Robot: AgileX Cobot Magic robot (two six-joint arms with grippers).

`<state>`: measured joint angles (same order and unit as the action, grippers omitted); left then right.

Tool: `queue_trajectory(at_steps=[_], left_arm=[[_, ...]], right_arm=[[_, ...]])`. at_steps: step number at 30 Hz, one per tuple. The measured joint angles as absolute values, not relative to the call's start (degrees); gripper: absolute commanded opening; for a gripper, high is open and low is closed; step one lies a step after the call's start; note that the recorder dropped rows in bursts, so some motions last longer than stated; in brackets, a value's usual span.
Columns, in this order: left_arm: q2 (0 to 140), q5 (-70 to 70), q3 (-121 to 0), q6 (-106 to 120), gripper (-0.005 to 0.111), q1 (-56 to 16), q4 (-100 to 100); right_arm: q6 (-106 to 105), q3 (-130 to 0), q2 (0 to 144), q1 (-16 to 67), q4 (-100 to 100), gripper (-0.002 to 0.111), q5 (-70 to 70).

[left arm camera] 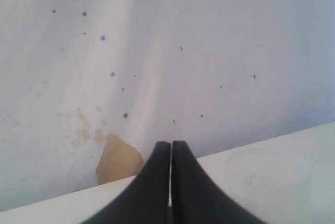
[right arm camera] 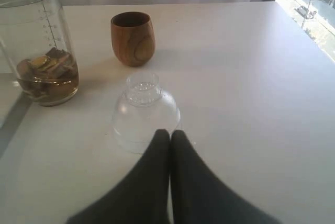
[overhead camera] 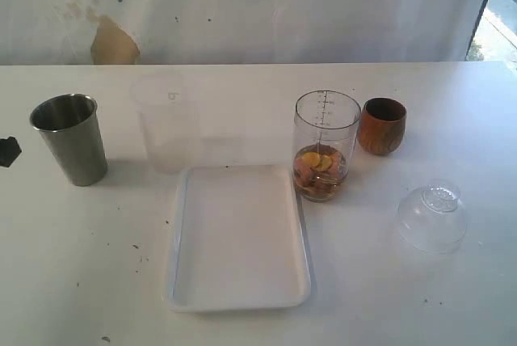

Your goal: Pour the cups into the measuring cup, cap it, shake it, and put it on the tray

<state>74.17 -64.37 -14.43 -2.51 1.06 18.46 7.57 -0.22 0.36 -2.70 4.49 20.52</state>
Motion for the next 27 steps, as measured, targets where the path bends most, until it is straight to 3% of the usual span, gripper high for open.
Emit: queue_trajectory(at_steps=[12,18,27], left_arm=[[50.08,-28.12,-14.31,-24.2,0.0,1.06,27.33],[38.11,-19.87,-14.22,-42.32,0.0,1.06,43.81],[28.04,-5.87,-14.22,-50.54,0.0,1.06,47.12]], right_arm=[[8.58,-0.22,0.36,-2.7,4.49,0.0,20.52],[8.8,-0.22,0.36,-2.7,4.49,0.0,20.52],[8.91,-0.22,0.36,-2.7,4.49,0.0,20.52]])
